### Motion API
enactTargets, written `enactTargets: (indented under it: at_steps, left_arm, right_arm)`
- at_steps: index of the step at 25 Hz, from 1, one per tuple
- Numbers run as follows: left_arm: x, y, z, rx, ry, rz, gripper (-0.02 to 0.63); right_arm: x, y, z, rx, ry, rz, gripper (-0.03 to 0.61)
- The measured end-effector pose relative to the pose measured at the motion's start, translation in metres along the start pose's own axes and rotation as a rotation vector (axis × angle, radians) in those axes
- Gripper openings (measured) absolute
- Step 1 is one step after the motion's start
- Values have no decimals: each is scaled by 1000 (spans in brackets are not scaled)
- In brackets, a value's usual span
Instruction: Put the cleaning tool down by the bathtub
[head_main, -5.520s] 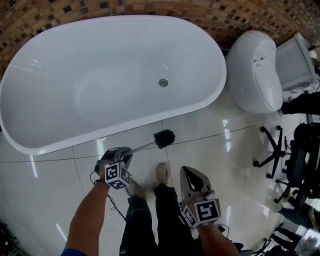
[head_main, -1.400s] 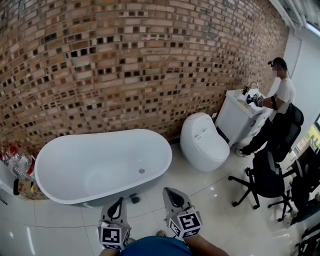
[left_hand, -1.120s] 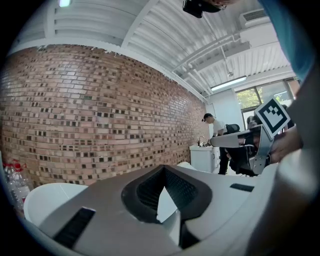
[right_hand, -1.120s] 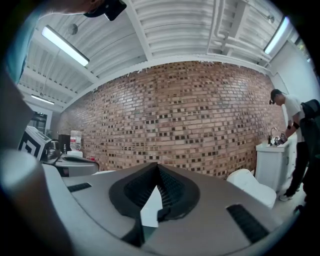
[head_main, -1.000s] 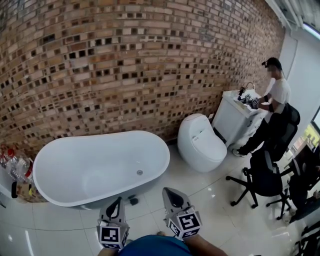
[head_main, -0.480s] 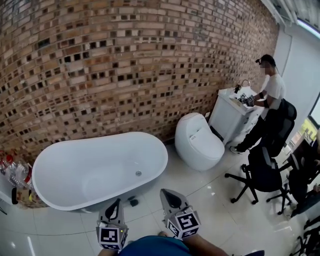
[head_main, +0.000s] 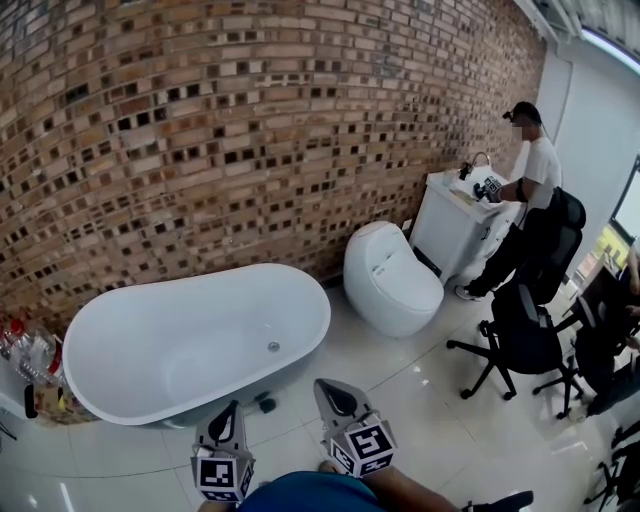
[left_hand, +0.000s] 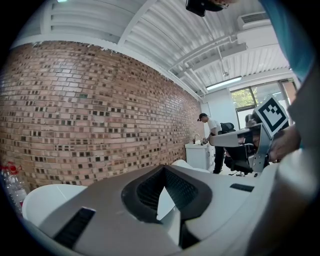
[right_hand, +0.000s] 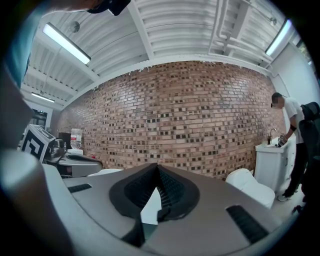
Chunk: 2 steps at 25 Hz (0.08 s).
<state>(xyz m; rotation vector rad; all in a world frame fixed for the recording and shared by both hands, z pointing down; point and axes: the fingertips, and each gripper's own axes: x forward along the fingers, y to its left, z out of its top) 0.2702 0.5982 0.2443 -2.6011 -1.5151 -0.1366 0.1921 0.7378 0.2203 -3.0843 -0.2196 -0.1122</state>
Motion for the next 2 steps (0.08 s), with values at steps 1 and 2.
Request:
enactTargets:
  at_steps: [1,2]
  left_arm:
    - [-1,-1,-1,0,2,1,2]
    - [-3,-2,-3,1,4,2,2]
  right_arm:
    - [-1,1,-1,1,1,2,12]
    - [-3,1,-2,2,1,4,12]
